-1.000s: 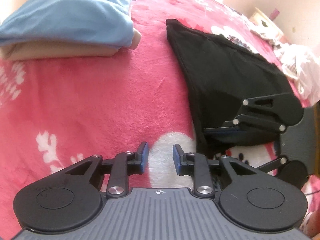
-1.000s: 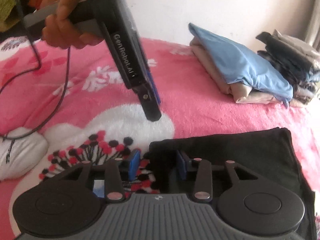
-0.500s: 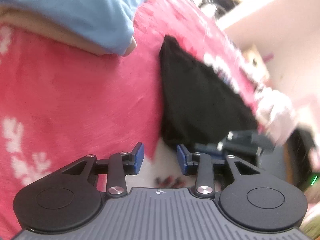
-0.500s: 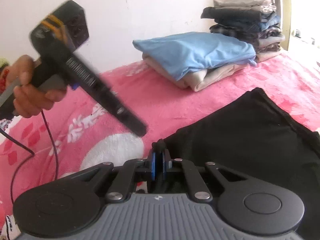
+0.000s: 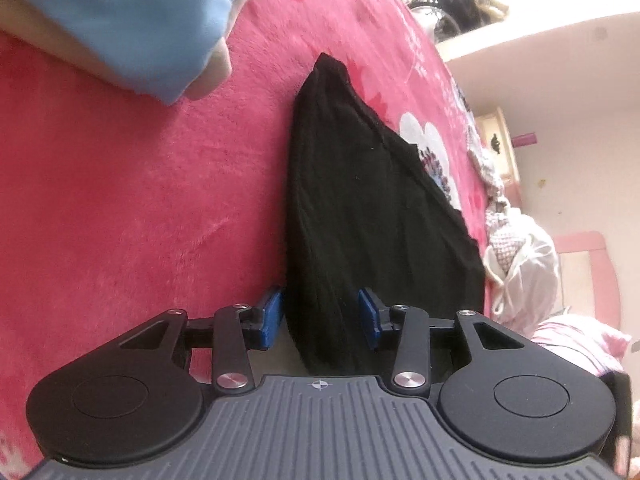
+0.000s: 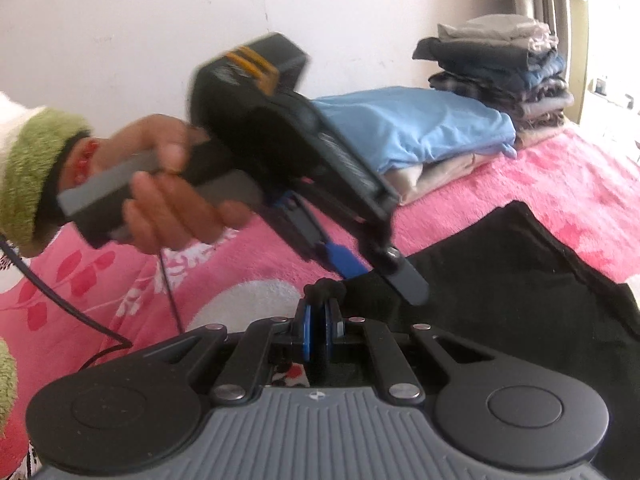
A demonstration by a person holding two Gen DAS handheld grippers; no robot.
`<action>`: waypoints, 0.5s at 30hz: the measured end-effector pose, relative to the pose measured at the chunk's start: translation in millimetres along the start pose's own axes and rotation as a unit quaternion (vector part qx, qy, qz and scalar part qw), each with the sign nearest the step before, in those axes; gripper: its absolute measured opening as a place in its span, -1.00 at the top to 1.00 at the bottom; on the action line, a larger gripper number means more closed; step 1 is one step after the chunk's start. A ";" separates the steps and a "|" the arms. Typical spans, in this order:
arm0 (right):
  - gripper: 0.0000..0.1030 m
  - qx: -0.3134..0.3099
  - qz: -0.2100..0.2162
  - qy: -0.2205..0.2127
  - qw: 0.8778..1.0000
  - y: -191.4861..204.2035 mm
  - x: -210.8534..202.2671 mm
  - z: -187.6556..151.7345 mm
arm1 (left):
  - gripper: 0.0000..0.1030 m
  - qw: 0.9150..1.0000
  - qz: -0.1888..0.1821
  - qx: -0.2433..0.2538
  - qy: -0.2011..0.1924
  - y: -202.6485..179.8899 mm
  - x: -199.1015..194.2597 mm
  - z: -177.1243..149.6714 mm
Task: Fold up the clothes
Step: 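Grasp the shirt corner with the left gripper and lift it while the right gripper holds the edge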
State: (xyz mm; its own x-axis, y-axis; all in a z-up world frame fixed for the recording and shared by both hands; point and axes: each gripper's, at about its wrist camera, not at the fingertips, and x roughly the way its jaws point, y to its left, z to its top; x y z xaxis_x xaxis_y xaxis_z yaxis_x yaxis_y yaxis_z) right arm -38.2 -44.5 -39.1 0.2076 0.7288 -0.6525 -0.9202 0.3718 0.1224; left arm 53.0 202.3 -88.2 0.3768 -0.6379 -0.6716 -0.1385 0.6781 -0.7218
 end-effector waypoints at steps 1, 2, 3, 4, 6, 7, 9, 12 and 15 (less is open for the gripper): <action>0.86 -0.001 0.001 -0.001 1.000 0.5 -1.1 0.2 | 0.21 1.000 0.001 0.000 0.001 -0.5 3.6 3.5; 0.86 -0.002 0.002 -0.003 1.000 0.8 -2.1 0.4 | 0.21 1.000 0.001 0.000 0.001 -0.9 7.1 7.4; 0.86 -0.002 0.002 -0.004 1.000 0.9 -3.0 0.6 | 0.21 1.000 0.000 0.000 0.001 -1.5 10.9 11.6; 0.86 -0.001 0.003 -0.005 1.000 0.4 -3.8 0.8 | 0.22 1.000 -0.001 0.000 0.001 -2.1 14.5 15.7; 0.86 0.002 0.005 -0.006 1.000 -0.6 -5.2 1.4 | 0.22 1.000 -0.001 -0.001 -0.001 -3.2 20.7 24.9; 0.86 0.003 0.006 -0.007 1.000 -1.2 -5.9 1.6 | 0.22 1.000 -0.001 -0.001 -0.002 -3.7 23.7 29.7; 0.86 0.005 0.008 -0.009 1.000 -1.6 -7.0 2.2 | 0.22 1.000 0.000 -0.002 -0.006 -5.1 29.5 39.3; 0.86 0.007 0.011 -0.012 1.000 -1.8 -7.9 2.6 | 0.22 1.000 0.004 0.001 -0.016 -8.1 37.4 54.5; 0.86 0.013 0.015 -0.013 1.000 -3.3 -8.1 2.8 | 0.23 1.000 0.003 -0.002 -0.029 -9.8 43.1 68.8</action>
State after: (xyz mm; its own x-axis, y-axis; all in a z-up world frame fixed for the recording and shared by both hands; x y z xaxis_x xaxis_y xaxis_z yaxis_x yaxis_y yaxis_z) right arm -35.8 -50.0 -32.1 0.1888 0.7546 -0.6285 -0.9176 0.3635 0.1607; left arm 133.7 193.3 -98.6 0.4291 -0.6108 -0.6654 -0.1447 0.6807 -0.7182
